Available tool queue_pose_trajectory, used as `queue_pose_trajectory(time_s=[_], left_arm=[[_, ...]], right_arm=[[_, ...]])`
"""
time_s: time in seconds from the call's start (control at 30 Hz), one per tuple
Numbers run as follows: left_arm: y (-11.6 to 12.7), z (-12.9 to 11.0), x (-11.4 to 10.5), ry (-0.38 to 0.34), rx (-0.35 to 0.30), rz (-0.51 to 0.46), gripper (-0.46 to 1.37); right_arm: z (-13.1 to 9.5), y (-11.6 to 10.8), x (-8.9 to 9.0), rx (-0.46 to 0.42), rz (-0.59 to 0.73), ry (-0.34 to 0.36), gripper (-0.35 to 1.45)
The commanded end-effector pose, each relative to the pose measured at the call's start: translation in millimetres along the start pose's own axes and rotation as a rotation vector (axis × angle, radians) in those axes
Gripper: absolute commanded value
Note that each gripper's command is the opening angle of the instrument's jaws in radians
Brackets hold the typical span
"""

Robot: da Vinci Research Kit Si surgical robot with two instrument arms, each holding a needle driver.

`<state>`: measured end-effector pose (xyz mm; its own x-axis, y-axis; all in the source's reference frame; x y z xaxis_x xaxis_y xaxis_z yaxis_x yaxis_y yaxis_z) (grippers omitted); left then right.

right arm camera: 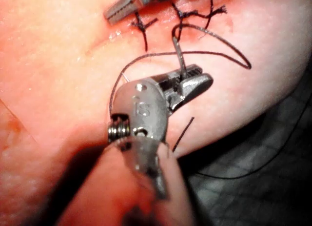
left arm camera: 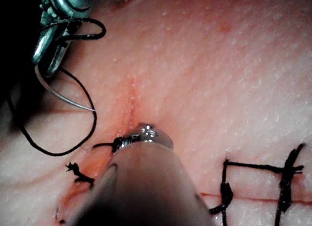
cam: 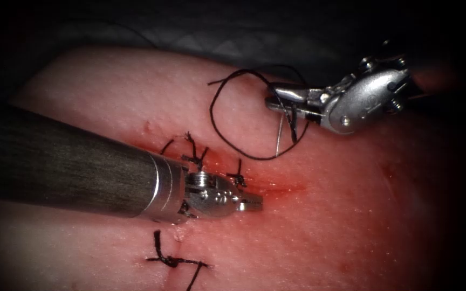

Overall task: Wound Closure
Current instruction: Insert needle into flesh above wound

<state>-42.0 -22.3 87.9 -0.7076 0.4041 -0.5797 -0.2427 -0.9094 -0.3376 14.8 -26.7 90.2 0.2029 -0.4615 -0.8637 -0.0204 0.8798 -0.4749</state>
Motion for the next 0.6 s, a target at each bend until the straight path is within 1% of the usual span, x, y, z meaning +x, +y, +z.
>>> queue_pose_trajectory(time_s=[0.03, 0.1, 0.27, 0.4, 0.6], left_arm=[[0.0, -0.1, 0.0, 0.000, -0.002, 0.000, -0.26], [0.1, -0.1, 0.0, 0.000, -0.002, -0.006, -0.29], [0.2, -0.3, -0.2, 0.001, -0.003, -0.005, -0.29], [0.3, -0.5, -0.3, 0.004, -0.003, -0.004, -0.30], [0.4, -0.6, -0.3, 0.004, -0.004, -0.004, -0.31]], right_arm=[[0.1, 0.0, 0.0, -0.007, -0.001, 0.000, -0.35], [0.1, -0.1, 0.1, -0.007, -0.001, 0.000, -0.35], [0.0, -0.1, 0.6, -0.007, 0.001, 0.000, -0.35], [0.0, -0.7, 0.8, -0.003, -0.003, -0.003, -0.35], [0.4, -2.0, 0.1, 0.018, -0.015, -0.018, -0.35]])
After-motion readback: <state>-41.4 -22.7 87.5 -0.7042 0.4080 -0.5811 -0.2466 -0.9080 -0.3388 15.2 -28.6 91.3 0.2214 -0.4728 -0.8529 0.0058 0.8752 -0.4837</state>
